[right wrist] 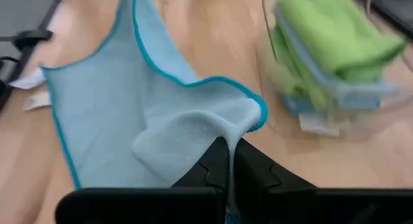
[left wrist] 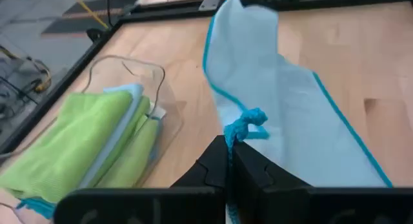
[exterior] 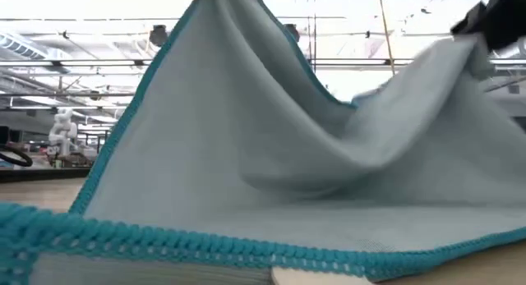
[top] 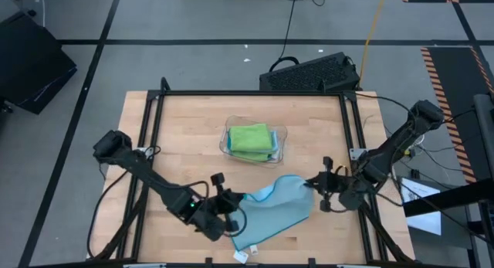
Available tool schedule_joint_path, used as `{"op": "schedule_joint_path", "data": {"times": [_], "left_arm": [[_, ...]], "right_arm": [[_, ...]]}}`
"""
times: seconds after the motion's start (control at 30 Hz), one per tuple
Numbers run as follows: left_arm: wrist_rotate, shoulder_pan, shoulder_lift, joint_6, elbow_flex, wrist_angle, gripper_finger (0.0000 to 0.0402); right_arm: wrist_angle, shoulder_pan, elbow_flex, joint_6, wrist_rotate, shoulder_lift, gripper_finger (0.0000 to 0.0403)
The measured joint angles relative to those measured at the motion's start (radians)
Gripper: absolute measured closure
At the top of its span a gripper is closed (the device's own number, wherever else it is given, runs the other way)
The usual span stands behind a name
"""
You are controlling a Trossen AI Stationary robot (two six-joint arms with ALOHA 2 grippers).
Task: Fold microfiber towels
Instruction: Fold the blue microfiber cloth
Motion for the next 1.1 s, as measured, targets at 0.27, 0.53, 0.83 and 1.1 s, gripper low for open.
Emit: {"op": "schedule_joint_path", "data": {"times": [0.27, 0.53, 0.83, 1.1], "left_arm": [[0.104, 0.034, 0.016, -0.043, -0.013, -0.017, 0.039], [0.133, 0.045, 0.016, -0.084, -0.064, 0.006, 0.0394], [0.146, 0.05, 0.016, -0.108, -0.078, 0.027, 0.0395], [0.16, 0.05, 0.016, -0.095, -0.078, 0.05, 0.0397]], "right_arm": [[0.228, -0.076, -0.209, 0.134, -0.344, 0.0, 0.0357], [0.182, -0.114, -0.276, 0.24, -0.5, 0.0, 0.0226], [0.14, -0.175, -0.276, 0.183, -0.6, -0.033, 0.0134], [-0.004, -0.227, -0.275, 0.132, -0.494, -0.149, 0.0125]]}}
